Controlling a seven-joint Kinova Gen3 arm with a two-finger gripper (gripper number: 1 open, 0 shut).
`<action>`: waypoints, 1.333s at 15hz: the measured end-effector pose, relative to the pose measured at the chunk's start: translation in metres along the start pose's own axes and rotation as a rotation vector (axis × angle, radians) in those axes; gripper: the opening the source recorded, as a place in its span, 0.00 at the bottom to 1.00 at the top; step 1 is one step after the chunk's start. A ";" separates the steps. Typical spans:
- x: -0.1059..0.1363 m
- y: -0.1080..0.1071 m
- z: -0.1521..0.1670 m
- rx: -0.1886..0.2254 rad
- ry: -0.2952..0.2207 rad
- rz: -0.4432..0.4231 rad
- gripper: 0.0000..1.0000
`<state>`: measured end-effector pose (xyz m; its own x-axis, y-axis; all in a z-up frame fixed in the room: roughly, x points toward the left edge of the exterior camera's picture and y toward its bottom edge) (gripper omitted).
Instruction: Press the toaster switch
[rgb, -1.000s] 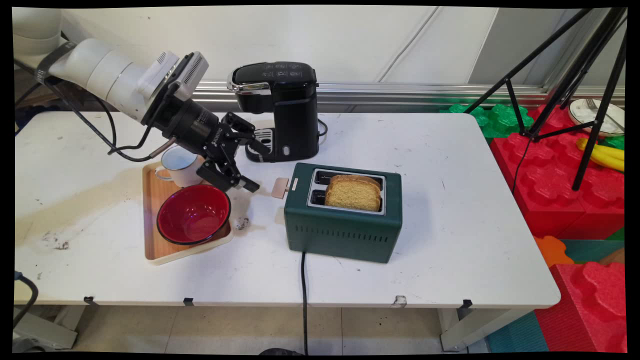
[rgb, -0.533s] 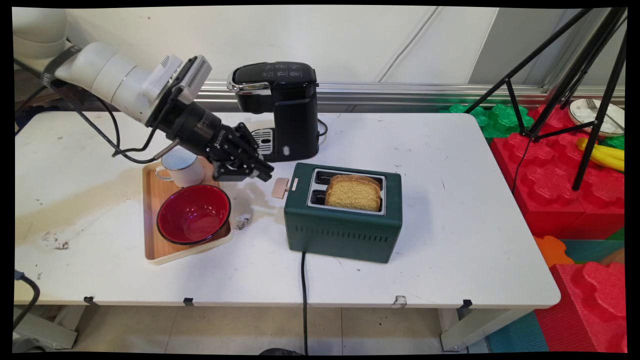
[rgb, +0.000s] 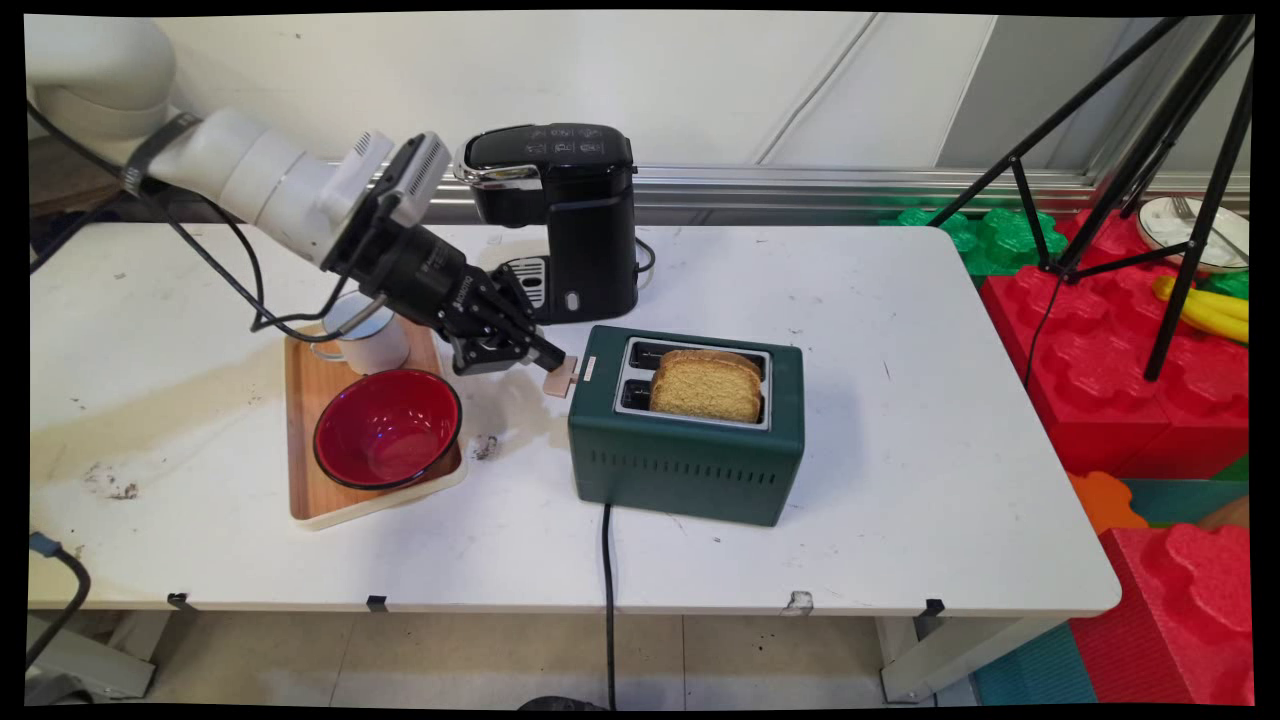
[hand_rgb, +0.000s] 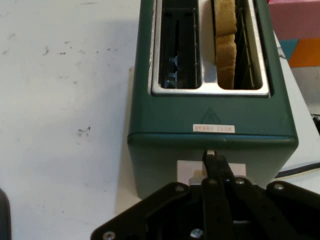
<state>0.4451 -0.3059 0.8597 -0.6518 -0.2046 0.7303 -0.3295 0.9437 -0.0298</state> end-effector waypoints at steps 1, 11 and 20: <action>-0.001 0.000 0.003 0.000 -0.001 -0.003 0.00; -0.010 -0.001 0.025 -0.008 -0.021 -0.033 0.00; -0.024 0.000 0.040 -0.020 -0.048 -0.054 0.00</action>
<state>0.4330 -0.3111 0.8147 -0.6653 -0.2672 0.6971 -0.3517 0.9358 0.0230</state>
